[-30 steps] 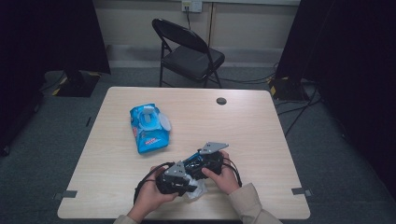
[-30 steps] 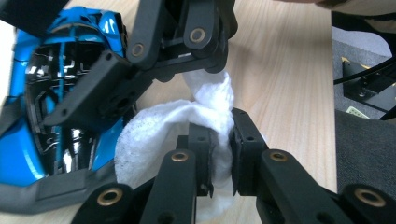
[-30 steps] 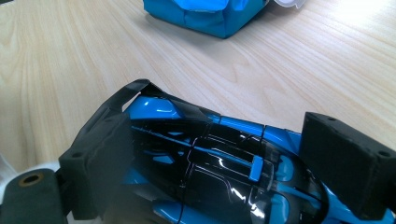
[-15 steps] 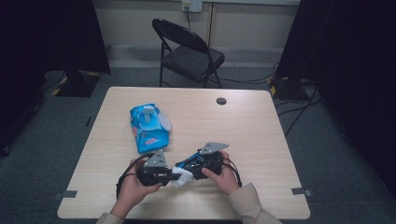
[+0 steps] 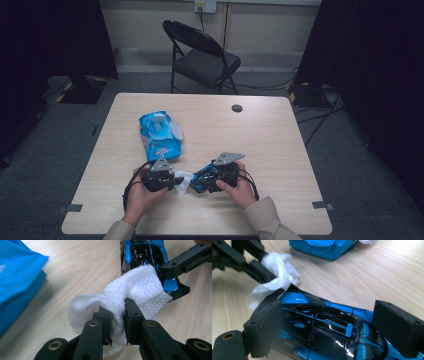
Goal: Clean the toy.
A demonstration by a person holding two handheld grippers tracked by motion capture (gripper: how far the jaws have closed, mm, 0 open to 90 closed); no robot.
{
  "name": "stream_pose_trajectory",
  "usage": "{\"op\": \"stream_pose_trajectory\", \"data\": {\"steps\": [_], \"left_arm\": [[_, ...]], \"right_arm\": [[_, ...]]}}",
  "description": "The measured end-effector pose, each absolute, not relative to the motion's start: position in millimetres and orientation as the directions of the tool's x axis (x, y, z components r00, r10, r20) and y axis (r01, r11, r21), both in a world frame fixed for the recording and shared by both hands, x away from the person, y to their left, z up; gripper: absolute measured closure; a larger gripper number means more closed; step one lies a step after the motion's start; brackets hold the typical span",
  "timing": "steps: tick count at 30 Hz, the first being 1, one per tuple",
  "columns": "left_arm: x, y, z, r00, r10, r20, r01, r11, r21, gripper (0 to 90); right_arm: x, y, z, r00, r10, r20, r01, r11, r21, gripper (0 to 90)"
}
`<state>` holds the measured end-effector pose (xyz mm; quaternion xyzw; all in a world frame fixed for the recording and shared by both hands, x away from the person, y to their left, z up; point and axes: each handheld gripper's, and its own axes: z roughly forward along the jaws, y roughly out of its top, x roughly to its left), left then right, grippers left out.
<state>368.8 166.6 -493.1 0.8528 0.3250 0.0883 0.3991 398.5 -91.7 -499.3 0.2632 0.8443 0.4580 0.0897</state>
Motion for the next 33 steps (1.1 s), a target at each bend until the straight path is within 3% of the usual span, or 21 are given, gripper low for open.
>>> {"op": "stream_pose_trajectory", "data": {"steps": [10, 33], "left_arm": [[372, 154, -497, 0.8, 0.595, -0.075, 0.454, -0.52, 0.723, 77.7], [347, 147, -496, 0.833, 0.546, -0.096, 0.438, -0.542, 0.717, 79.4]], "right_arm": [[398, -92, -499, -0.846, 0.527, 0.088, 0.361, 0.442, 0.821, 10.0], [398, -92, -500, -0.843, 0.531, 0.089, 0.363, 0.437, 0.823, 9.9]]}}
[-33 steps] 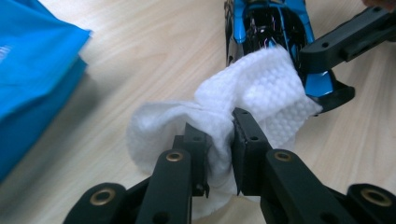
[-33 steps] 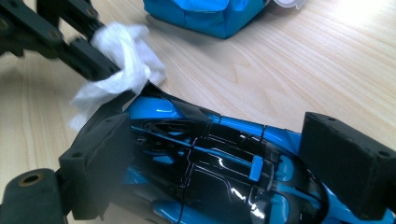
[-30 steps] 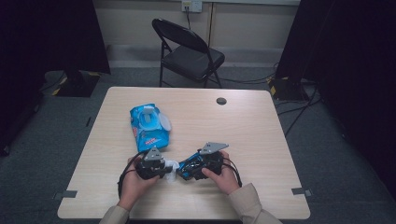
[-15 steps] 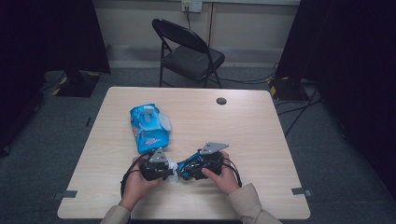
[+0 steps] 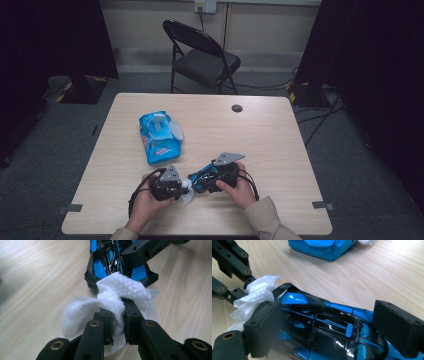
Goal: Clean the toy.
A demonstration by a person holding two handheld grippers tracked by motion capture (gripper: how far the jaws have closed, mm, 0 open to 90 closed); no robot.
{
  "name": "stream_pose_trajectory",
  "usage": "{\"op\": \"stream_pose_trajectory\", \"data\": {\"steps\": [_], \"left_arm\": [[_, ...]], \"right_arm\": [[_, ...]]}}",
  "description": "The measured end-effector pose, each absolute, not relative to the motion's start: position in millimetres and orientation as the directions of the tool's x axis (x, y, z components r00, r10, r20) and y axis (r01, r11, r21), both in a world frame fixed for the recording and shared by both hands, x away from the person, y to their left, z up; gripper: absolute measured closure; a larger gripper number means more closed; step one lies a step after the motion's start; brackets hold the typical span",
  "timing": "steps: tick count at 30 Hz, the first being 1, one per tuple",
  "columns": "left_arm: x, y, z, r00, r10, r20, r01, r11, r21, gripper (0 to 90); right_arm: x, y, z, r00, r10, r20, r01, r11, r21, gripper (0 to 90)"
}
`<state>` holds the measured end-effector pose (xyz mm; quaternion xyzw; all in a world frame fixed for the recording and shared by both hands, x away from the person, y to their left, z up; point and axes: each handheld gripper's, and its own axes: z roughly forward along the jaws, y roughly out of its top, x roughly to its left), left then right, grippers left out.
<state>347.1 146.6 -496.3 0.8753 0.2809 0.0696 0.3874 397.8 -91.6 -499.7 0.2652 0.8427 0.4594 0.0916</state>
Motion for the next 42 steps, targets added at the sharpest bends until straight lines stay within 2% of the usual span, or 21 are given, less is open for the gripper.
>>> {"op": "stream_pose_trajectory", "data": {"steps": [4, 12, 27, 36, 42], "left_arm": [[341, 142, -497, 0.845, 0.516, -0.141, 0.446, -0.534, 0.718, 79.8], [334, 126, -496, 0.864, 0.488, -0.124, 0.419, -0.561, 0.714, 79.4], [329, 113, -488, 0.898, 0.412, -0.157, 0.384, -0.557, 0.736, 77.1], [342, 142, -456, 0.878, 0.451, -0.16, 0.396, -0.498, 0.771, 77.5], [357, 162, -442, 0.847, 0.523, -0.101, 0.39, -0.48, 0.786, 77.4]], "right_arm": [[398, -91, -500, -0.842, 0.532, 0.089, 0.363, 0.437, 0.823, 10.0], [398, -92, -500, -0.842, 0.532, 0.088, 0.361, 0.434, 0.825, 10.0], [397, -92, -501, -0.842, 0.532, 0.088, 0.357, 0.428, 0.83, 9.9], [397, -92, -501, -0.842, 0.532, 0.089, 0.358, 0.428, 0.83, 9.9], [397, -93, -501, -0.842, 0.532, 0.088, 0.356, 0.426, 0.832, 9.9]]}}
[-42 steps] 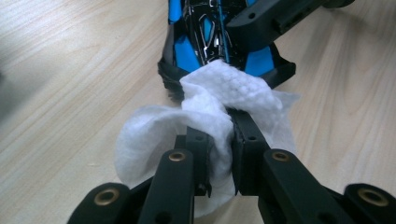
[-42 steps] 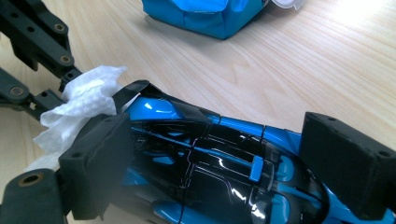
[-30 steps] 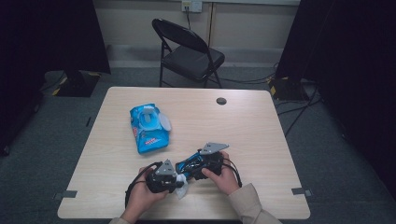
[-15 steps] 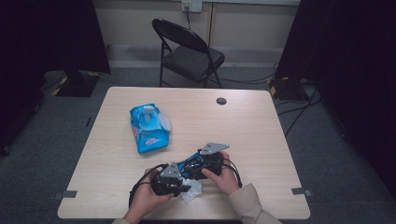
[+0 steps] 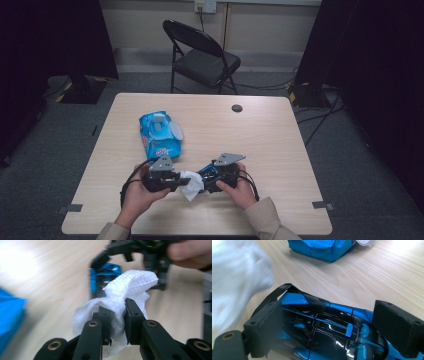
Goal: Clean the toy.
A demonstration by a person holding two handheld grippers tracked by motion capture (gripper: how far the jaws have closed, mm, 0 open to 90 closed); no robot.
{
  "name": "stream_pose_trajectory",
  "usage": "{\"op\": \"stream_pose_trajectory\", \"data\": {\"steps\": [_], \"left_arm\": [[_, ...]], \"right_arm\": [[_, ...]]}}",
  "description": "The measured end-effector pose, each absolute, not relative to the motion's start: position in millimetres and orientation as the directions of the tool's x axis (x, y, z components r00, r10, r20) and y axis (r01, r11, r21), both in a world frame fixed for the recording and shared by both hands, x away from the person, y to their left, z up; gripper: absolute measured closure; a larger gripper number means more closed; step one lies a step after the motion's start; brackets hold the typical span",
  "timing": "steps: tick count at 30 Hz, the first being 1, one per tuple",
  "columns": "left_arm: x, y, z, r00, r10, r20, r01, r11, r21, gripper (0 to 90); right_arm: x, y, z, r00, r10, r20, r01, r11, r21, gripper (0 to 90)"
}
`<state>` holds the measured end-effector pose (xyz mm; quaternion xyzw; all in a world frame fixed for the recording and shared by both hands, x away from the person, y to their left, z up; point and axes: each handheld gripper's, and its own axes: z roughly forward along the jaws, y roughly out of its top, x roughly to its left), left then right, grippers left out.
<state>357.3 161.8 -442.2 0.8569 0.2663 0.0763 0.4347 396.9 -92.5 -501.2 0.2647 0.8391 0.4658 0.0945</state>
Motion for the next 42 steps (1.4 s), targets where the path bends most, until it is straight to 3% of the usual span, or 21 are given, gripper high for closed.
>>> {"op": "stream_pose_trajectory", "data": {"steps": [9, 12, 15, 42], "left_arm": [[389, 169, -461, 0.787, 0.603, -0.129, 0.474, -0.458, 0.752, 77.1], [393, 165, -467, 0.778, 0.611, -0.144, 0.491, -0.449, 0.746, 71.7], [399, 159, -476, 0.768, 0.625, -0.138, 0.507, -0.461, 0.729, 72.0], [436, 114, -490, 0.805, 0.567, -0.178, 0.529, -0.546, 0.65, 79.8]], "right_arm": [[397, -92, -501, -0.842, 0.532, 0.089, 0.356, 0.425, 0.832, 9.9], [397, -93, -501, -0.842, 0.532, 0.088, 0.355, 0.424, 0.833, 9.9], [397, -93, -502, -0.842, 0.532, 0.088, 0.355, 0.423, 0.834, 10.0], [396, -93, -503, -0.842, 0.532, 0.087, 0.349, 0.416, 0.84, 10.0]]}}
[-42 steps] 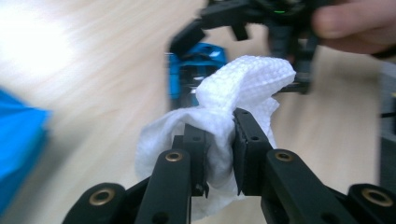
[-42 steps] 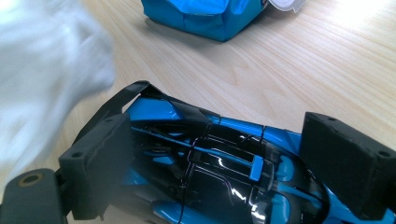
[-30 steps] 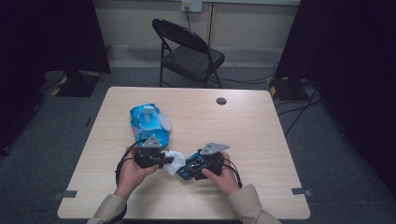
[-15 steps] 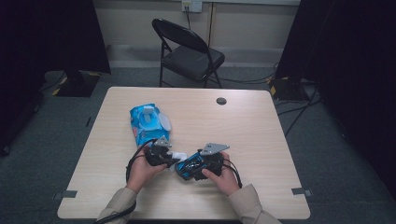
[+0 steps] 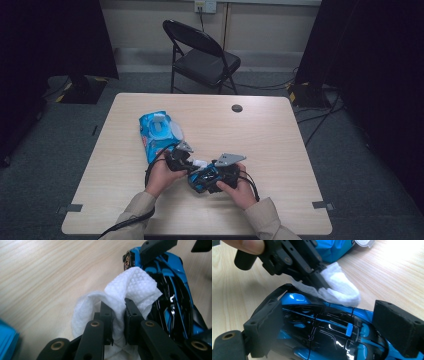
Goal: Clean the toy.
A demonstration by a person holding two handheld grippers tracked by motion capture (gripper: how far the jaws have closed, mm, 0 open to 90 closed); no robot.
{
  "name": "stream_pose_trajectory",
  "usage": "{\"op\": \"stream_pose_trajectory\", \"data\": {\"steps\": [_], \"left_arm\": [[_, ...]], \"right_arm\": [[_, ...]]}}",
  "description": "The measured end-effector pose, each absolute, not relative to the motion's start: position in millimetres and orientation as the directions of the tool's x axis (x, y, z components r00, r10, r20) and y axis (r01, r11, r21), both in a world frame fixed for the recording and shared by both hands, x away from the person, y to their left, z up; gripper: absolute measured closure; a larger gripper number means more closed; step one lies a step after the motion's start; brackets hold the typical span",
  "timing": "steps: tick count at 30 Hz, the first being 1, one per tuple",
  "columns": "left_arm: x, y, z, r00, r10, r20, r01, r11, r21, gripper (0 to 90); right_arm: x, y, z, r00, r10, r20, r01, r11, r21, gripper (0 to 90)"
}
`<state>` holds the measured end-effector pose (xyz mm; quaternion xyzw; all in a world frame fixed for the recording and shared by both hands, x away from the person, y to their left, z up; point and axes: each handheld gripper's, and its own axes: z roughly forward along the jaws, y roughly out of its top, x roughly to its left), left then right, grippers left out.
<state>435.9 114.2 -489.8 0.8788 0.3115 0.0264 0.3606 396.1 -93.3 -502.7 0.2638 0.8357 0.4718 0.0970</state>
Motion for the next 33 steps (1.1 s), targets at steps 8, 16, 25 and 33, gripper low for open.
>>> {"op": "stream_pose_trajectory", "data": {"steps": [8, 16, 25, 33], "left_arm": [[440, 111, -489, 0.809, 0.558, -0.183, 0.529, -0.558, 0.639, 79.8], [447, 100, -489, 0.812, 0.555, -0.178, 0.524, -0.561, 0.64, 80.0], [455, 90, -490, 0.816, 0.547, -0.189, 0.523, -0.558, 0.644, 80.2], [454, 92, -491, 0.819, 0.544, -0.184, 0.515, -0.554, 0.654, 80.1]], "right_arm": [[396, -94, -503, -0.841, 0.534, 0.088, 0.35, 0.413, 0.841, 9.9], [396, -94, -503, -0.841, 0.534, 0.088, 0.349, 0.41, 0.842, 9.9], [395, -94, -504, -0.84, 0.535, 0.089, 0.348, 0.406, 0.845, 9.9], [395, -93, -503, -0.84, 0.536, 0.085, 0.349, 0.413, 0.841, 9.9]]}}
